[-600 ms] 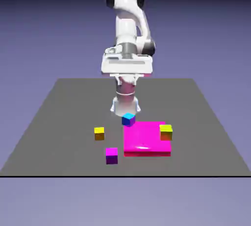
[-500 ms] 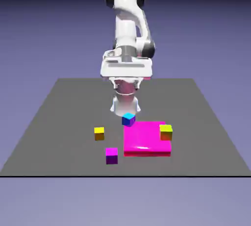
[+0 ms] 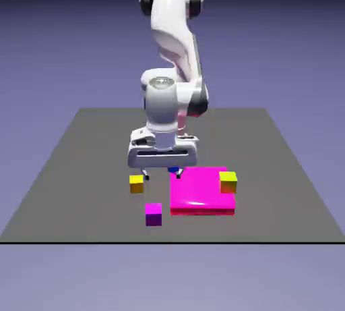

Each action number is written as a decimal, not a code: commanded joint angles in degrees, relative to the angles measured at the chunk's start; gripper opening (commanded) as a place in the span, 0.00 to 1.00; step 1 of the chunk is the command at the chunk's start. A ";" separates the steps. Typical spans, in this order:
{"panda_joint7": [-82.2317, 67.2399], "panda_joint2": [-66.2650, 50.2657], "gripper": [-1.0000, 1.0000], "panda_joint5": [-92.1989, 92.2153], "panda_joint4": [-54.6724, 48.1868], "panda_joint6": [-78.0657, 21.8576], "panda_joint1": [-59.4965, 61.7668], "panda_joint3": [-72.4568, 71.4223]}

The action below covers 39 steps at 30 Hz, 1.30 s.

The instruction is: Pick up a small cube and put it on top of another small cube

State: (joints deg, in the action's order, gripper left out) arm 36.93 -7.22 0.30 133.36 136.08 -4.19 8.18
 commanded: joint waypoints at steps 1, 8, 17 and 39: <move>-0.29 -2.08 0.50 0.02 -1.44 -1.98 -0.20 0.43; -2.30 -16.61 0.50 0.13 -11.51 -15.80 -1.48 3.41; -2.93 -22.33 0.00 0.92 -10.02 -10.42 -1.04 3.11; 5.97 19.34 0.00 0.96 18.11 -23.82 1.79 -7.16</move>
State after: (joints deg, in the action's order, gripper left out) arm 42.84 12.12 1.44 151.48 112.25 -2.40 1.02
